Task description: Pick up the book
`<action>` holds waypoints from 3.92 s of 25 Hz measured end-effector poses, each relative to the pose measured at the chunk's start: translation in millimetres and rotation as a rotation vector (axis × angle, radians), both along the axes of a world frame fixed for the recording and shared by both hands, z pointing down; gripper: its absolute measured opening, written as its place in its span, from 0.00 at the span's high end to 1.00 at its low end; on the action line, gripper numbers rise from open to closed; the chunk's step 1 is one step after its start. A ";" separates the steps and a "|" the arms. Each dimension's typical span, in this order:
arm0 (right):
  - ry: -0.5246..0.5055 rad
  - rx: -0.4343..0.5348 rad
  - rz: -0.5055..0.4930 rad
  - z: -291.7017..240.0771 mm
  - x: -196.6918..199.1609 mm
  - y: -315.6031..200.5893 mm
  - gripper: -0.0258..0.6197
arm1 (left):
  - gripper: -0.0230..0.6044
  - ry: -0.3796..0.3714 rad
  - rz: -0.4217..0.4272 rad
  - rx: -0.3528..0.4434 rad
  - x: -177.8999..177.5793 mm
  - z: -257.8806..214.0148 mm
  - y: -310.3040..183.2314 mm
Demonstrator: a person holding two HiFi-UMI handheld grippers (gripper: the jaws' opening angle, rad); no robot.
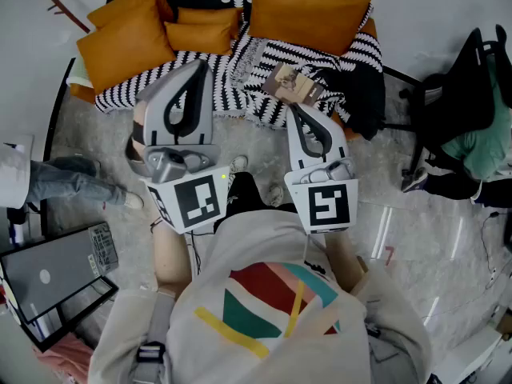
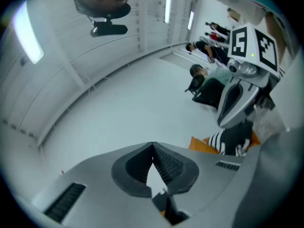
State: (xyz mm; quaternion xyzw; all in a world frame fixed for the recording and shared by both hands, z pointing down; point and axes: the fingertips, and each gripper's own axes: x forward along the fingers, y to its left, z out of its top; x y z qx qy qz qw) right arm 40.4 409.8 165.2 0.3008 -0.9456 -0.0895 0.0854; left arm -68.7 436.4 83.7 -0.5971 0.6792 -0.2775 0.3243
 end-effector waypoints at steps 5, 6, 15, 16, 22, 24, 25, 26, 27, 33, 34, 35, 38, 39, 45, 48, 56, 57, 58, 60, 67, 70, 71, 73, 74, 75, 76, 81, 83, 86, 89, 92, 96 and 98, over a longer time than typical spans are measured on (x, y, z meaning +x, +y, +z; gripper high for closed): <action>-0.031 0.008 0.071 -8.5 24.1 -20.2 0.94 | 0.95 0.092 0.161 -0.084 65.5 58.4 -38.7; -0.035 0.002 0.090 -8.2 31.3 -25.6 0.94 | 0.95 0.090 0.173 -0.091 71.3 61.2 -43.0; -0.127 -0.088 0.086 2.7 59.8 -43.9 0.94 | 0.95 0.192 0.184 -0.072 72.1 66.0 -61.5; -0.137 -0.098 0.080 4.3 59.7 -45.5 0.93 | 0.95 0.195 0.180 -0.073 70.3 67.8 -62.3; -0.184 -0.142 0.077 14.7 58.2 -61.0 0.93 | 0.95 0.215 0.141 -0.096 58.6 75.8 -70.1; -0.222 -0.183 0.095 22.1 60.0 -72.9 0.91 | 0.95 0.227 0.138 -0.102 55.5 78.7 -74.8; -0.228 -0.200 0.109 26.5 60.3 -78.8 0.85 | 0.95 0.226 0.133 -0.108 52.5 81.3 -78.2; -0.228 -0.211 0.120 30.8 60.0 -84.2 0.77 | 0.95 0.222 0.126 -0.115 48.5 84.2 -82.3; -0.225 -0.219 0.129 34.9 59.3 -89.7 0.75 | 0.95 0.219 0.120 -0.121 44.0 87.3 -87.4; -0.194 -0.287 0.156 60.4 47.8 -139.9 0.73 | 0.95 0.244 0.142 -0.152 23.6 107.0 -144.2; -0.177 -0.315 0.128 65.6 40.2 -149.3 0.73 | 0.95 0.245 0.150 -0.158 20.2 110.6 -157.5; -0.162 -0.341 0.102 70.1 32.2 -159.2 0.73 | 0.95 0.246 0.156 -0.162 16.1 114.8 -171.3; -0.132 -0.341 0.110 71.0 11.8 -196.8 0.73 | 0.95 0.242 0.168 -0.168 0.7 126.5 -216.5; -0.124 -0.327 0.129 68.6 5.8 -211.0 0.73 | 0.95 0.239 0.176 -0.170 -4.3 128.8 -231.9; -0.107 -0.349 0.209 64.9 -19.9 -291.4 0.73 | 0.95 0.292 0.249 -0.185 -25.8 126.8 -312.5; -0.102 -0.387 0.249 77.8 -21.7 -321.1 0.73 | 0.95 0.311 0.292 -0.189 -31.6 128.3 -348.2; -0.173 -0.603 0.359 188.6 6.1 -355.7 0.47 | 0.95 0.245 0.394 -0.245 -14.3 192.5 -424.4; -0.184 -0.629 0.389 211.6 13.8 -357.4 0.45 | 0.95 0.234 0.403 -0.250 -10.4 205.9 -432.2; -0.193 -0.664 0.411 236.1 21.2 -357.4 0.44 | 0.95 0.232 0.409 -0.254 -6.9 219.1 -439.5; -0.206 -0.762 0.422 287.8 34.7 -352.0 0.43 | 0.95 0.243 0.421 -0.248 1.0 244.1 -451.9; -0.191 -1.102 0.387 447.6 64.7 -305.4 0.44 | 0.95 0.253 0.472 -0.310 30.3 341.1 -464.3; -0.093 -1.169 0.327 501.9 64.9 -282.8 0.44 | 0.95 0.235 0.464 -0.360 35.7 376.3 -461.6; -0.067 -1.190 0.303 517.4 63.3 -275.7 0.44 | 0.95 0.227 0.465 -0.370 37.0 383.9 -461.1; -0.055 -1.251 0.269 544.6 58.5 -263.4 0.44 | 0.95 0.221 0.472 -0.384 38.7 396.0 -460.0; -0.071 -1.285 0.264 555.3 56.4 -259.1 0.44 | 0.95 0.221 0.476 -0.390 39.2 401.5 -458.9; -0.093 -1.316 0.268 563.8 55.3 -256.3 0.44 | 0.95 0.220 0.479 -0.397 39.9 406.4 -457.5; -0.119 -1.341 0.279 570.0 55.0 -254.7 0.44 | 0.95 0.218 0.483 -0.404 40.7 410.5 -456.0; -0.258 -1.439 0.289 581.7 45.2 -257.3 0.44 | 0.95 0.200 0.491 -0.430 42.1 417.9 -454.6; -0.293 -1.479 0.258 586.7 37.8 -258.9 0.44 | 0.95 0.195 0.491 -0.435 42.0 419.2 -456.3; -0.305 -1.535 0.228 598.4 26.2 -257.3 0.44 | 0.95 0.189 0.491 -0.438 39.7 420.9 -456.5; -0.336 -1.568 0.205 602.0 12.8 -259.5 0.44 | 0.95 0.190 0.483 -0.447 34.3 425.2 -455.4; -0.375 -1.576 0.173 597.8 2.8 -264.0 0.44 | 0.95 0.182 0.466 -0.465 31.0 432.4 -455.5; -0.396 -1.635 0.024 582.9 -18.6 -260.2 0.44 | 0.95 0.191 0.451 -0.481 27.1 438.7 -452.8; -0.424 -1.651 -0.002 574.3 -25.4 -265.2 0.54 | 0.95 0.188 0.447 -0.486 25.9 440.0 -451.5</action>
